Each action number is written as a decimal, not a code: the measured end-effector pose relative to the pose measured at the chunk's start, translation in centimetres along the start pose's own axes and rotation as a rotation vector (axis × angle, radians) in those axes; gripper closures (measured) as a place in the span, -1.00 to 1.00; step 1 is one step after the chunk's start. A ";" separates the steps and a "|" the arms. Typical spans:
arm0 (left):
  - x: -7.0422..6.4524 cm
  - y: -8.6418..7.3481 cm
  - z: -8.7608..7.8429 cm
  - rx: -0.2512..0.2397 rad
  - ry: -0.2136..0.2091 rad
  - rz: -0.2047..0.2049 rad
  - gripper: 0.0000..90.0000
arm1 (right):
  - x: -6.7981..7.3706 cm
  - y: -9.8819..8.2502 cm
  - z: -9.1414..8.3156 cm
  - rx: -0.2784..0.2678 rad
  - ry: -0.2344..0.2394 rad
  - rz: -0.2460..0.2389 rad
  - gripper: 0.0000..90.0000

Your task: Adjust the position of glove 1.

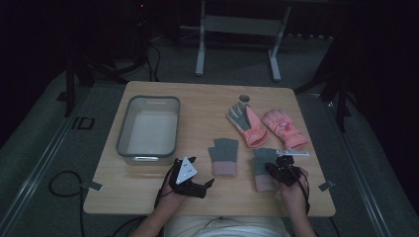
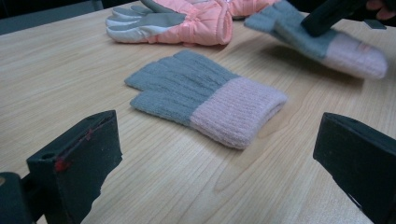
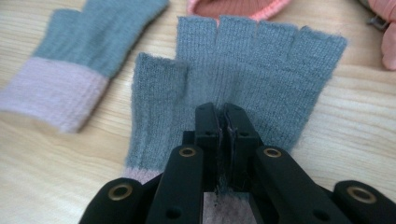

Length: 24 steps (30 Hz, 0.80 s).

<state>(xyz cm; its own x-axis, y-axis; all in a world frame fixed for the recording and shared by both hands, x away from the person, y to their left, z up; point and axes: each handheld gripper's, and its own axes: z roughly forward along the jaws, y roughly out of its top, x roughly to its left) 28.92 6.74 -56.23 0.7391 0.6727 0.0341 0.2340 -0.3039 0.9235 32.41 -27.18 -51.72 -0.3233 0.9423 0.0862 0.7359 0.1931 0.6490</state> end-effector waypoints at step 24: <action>0.0 0.0 0.0 0.000 0.000 -0.003 -0.99 | -0.9 -0.8 0.7 0.006 0.001 -0.003 0.57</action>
<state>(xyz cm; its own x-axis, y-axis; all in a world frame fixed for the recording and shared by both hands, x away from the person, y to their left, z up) 28.94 6.74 -56.24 0.7385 0.6735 0.0310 0.2364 -0.3017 0.9236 32.60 -27.99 -52.85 -0.3261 0.9415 0.0852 0.7384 0.1973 0.6449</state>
